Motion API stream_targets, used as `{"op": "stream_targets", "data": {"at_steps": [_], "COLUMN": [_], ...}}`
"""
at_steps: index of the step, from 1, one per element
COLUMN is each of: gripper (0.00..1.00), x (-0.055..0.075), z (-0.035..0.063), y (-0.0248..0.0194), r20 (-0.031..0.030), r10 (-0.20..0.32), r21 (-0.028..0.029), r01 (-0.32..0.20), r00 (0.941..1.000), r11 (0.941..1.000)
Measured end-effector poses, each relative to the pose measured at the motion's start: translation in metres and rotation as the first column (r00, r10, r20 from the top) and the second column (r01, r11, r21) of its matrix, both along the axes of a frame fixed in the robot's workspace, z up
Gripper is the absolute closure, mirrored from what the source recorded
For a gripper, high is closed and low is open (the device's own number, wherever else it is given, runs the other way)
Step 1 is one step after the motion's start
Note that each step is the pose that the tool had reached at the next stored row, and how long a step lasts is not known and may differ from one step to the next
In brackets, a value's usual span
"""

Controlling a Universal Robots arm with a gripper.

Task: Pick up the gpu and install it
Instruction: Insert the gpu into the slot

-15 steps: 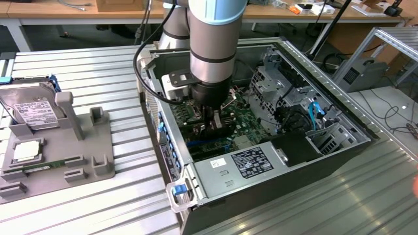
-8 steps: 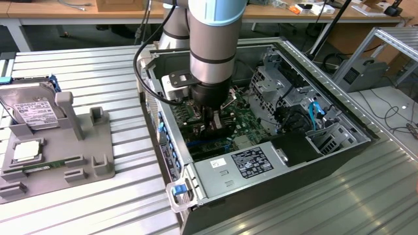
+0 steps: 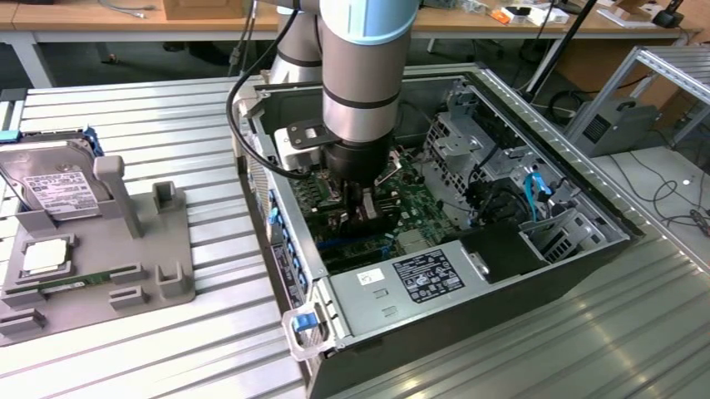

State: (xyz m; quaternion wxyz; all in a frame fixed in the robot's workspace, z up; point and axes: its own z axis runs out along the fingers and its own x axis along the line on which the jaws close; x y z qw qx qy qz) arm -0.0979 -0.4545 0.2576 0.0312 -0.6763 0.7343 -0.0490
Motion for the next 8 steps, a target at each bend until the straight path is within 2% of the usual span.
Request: {"op": "stream_targets", "data": {"at_steps": [8], "gripper": [0.73], "x": [0.0000], "z": [0.0000], "y": [0.0011], "r20": [0.0000], "r10": [0.001], "r21": [0.0000], "r01": [-0.001], "r00": [1.0000], "r11": [1.0000]}}
